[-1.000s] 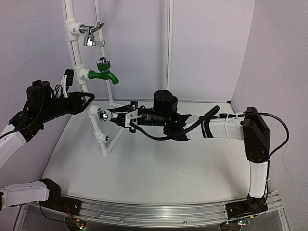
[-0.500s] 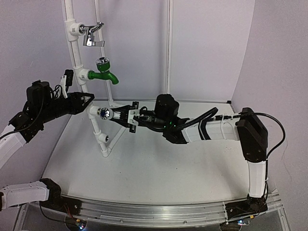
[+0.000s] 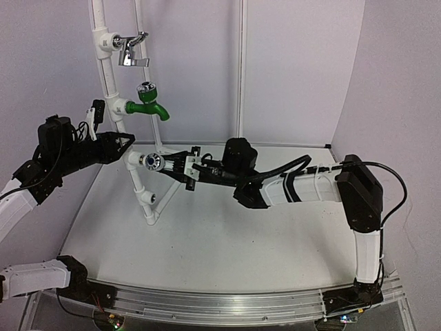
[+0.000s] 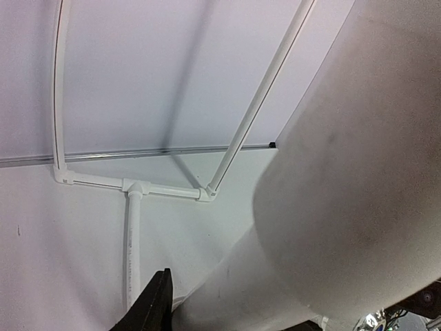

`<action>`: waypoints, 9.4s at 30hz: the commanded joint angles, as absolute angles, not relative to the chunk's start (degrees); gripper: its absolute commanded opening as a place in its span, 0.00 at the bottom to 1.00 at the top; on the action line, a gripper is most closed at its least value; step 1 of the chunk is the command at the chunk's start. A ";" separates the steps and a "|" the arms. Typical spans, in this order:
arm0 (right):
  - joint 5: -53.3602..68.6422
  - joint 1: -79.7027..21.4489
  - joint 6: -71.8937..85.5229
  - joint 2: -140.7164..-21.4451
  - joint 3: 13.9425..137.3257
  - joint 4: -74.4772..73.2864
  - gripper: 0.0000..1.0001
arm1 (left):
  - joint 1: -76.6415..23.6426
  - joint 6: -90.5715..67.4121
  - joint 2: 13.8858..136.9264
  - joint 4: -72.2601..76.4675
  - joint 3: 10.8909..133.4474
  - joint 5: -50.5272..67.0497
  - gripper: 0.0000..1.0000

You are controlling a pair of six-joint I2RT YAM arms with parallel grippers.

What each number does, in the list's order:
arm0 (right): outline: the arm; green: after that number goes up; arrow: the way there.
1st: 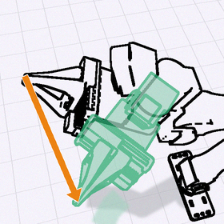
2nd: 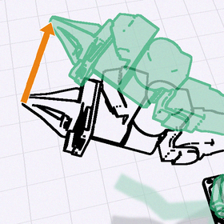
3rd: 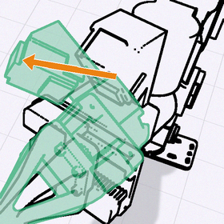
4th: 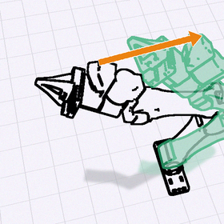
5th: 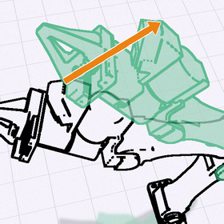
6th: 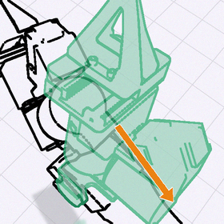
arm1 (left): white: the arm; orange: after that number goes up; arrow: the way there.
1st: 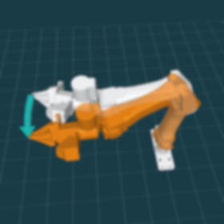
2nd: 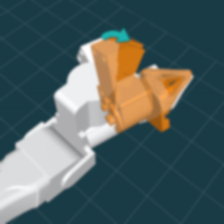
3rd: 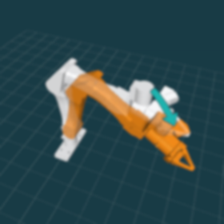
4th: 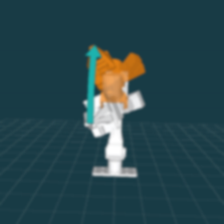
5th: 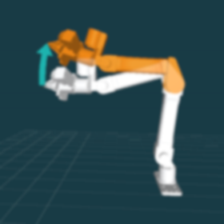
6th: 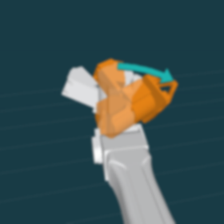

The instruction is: Install the water faucets

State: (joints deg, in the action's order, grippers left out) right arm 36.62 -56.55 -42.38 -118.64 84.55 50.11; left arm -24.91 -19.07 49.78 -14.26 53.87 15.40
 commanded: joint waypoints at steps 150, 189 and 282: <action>43.28 -63.55 0.53 -102.62 84.85 27.32 0.39 | -33.22 -40.93 43.43 -14.24 52.59 53.61 0.00; 18.83 -58.56 -72.29 -100.05 76.58 23.11 0.00 | -33.23 -22.65 49.83 -29.57 64.53 3.54 0.84; 16.32 -61.95 -79.19 -115.44 86.78 41.29 0.00 | -33.24 -33.80 52.00 -21.89 60.19 6.65 0.00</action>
